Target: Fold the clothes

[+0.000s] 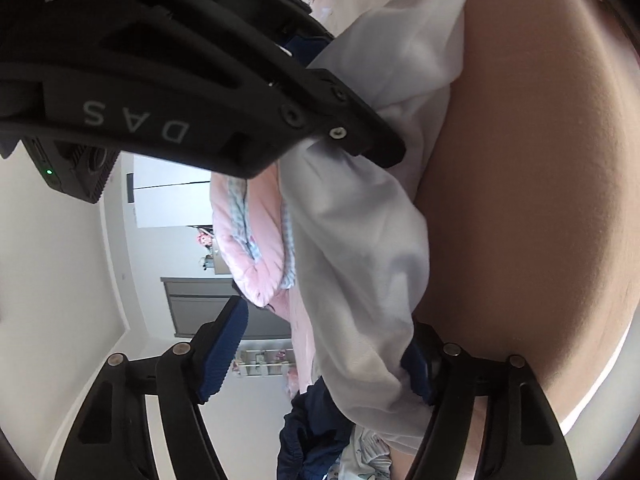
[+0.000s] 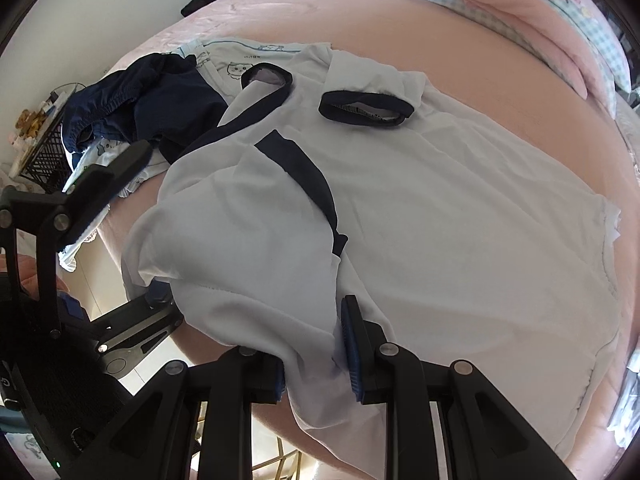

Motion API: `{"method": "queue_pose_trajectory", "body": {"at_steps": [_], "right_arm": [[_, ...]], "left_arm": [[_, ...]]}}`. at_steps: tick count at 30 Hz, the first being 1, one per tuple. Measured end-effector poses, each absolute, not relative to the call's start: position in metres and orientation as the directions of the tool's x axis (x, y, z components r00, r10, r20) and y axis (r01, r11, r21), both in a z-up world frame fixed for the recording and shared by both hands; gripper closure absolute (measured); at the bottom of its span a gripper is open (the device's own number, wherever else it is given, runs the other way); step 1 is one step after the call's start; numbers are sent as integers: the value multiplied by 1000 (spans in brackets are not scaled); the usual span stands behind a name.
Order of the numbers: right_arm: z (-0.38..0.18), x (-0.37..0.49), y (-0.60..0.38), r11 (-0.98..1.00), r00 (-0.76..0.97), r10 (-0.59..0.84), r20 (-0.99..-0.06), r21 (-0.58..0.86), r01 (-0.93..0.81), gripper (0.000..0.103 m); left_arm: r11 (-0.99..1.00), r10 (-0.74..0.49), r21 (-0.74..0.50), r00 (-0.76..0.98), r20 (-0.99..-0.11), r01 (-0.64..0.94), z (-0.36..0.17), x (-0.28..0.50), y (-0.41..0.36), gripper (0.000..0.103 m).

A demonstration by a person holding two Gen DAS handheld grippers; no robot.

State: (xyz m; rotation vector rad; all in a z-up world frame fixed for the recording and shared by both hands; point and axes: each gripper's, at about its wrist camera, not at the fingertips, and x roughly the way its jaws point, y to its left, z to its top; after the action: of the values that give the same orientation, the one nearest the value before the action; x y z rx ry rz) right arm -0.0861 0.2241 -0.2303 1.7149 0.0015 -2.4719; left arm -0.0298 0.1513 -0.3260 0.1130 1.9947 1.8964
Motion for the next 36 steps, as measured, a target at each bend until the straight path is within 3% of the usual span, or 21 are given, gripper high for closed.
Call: {"method": "queue_pose_trajectory", "body": {"at_steps": [5,8,10,15,17,24,36], "right_arm": [[-232,-85,218,-991,-313,-90,-946,52,127,80],[-235,-84,218,-992,-290,-77,-954,42,123,80],[-237,-83,219,-993,-268,-68,-961,40,108,76],[-232,-75,237,-999,-249,-49,-967,50,2,41],[-227,-67,242,-998,-259,-42,-965,50,-26,36],[-225,-28,254,-998,-267,20,-964,-3,-67,35],[-228,25,264,-901,-284,344,-895,-399,167,35]], "left_arm": [[127,291,924,-876,-383,-361,-329,-34,150,80],[141,283,908,-863,-419,-394,-332,-34,150,88],[131,269,894,-852,-449,-429,-330,-37,151,89],[73,231,843,-814,-534,-533,-320,-48,153,89],[44,221,828,-803,-554,-559,-317,-50,154,90],[3,191,813,-798,-572,-582,-316,-50,158,91],[-57,127,741,-741,-659,-669,-315,-41,153,90]]}}
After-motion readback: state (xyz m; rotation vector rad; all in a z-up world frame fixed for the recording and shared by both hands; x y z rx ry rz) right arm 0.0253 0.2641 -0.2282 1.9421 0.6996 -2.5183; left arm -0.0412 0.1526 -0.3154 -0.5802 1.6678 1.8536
